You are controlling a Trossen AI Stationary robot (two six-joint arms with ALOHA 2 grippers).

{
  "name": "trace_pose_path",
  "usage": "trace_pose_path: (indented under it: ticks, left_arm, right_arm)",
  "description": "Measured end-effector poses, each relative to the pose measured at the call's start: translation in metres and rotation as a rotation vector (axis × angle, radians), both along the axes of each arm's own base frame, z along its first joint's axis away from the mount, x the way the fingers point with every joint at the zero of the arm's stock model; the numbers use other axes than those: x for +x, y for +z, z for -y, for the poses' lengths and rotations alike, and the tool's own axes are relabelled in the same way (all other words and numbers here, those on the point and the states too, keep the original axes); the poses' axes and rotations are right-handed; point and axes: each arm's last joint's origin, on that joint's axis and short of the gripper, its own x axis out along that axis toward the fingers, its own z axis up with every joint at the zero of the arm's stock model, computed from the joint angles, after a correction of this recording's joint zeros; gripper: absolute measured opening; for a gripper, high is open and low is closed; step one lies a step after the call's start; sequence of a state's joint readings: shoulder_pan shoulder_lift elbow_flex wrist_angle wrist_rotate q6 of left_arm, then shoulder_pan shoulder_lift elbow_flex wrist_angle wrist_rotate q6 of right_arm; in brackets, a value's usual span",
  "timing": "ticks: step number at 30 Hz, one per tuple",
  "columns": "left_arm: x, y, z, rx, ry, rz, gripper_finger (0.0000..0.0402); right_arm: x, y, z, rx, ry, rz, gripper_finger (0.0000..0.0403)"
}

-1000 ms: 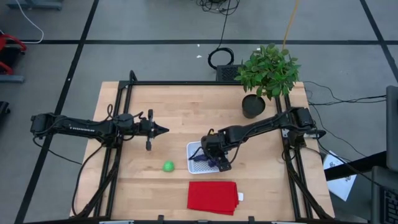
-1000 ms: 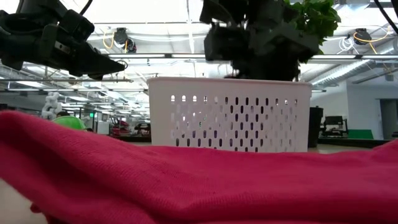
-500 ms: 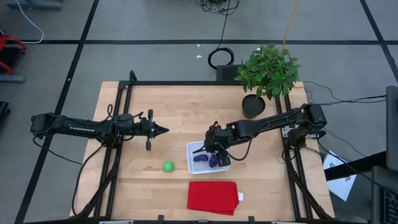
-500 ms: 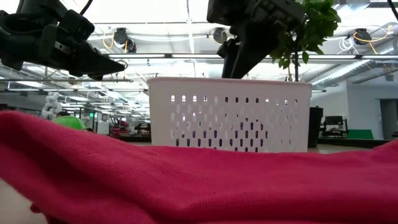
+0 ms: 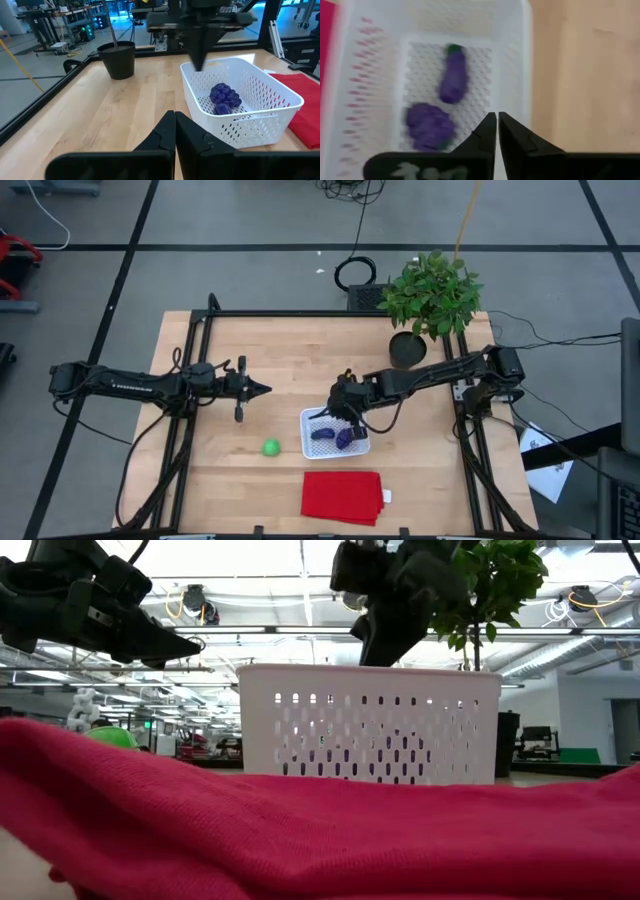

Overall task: Pick and placing Produce into tupperware
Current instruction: Put the pear into the white basket

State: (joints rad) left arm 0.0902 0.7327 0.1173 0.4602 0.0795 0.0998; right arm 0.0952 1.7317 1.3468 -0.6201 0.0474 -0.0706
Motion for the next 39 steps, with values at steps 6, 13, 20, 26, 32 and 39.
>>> trace_pose_path:
  ticks: [6,13,20,26,32,39]
  left_arm:
    - [0.0,-0.001,0.0,0.0,0.0,-0.007,0.0003]
    - [0.0,-0.002,0.0,0.006,0.0,-0.017,0.0003]
    - [0.0,-0.002,0.0,0.006,0.0,-0.017,0.0003]
    - [0.0,-0.002,0.0,0.006,0.0,-0.016,0.0003]
    - [0.0,-0.001,0.0,0.002,0.001,-0.016,0.0003]
    - [0.0,-0.001,0.0,0.001,0.001,-0.015,0.0003]
  right_arm:
    - [-0.003,-0.002,0.015,-0.032,-0.071,-0.039,0.0003]
    - [-0.009,-0.011,0.032,-0.012,-0.164,-0.093,0.0001]
    - [-0.022,-0.032,0.038,0.006,-0.226,-0.18,0.0]
    - [-0.024,-0.034,0.031,0.027,-0.247,-0.195,0.0]
    - [-0.026,-0.035,0.019,0.059,-0.254,-0.212,0.0]
    - [-0.026,-0.035,0.014,0.071,-0.265,-0.218,0.0]
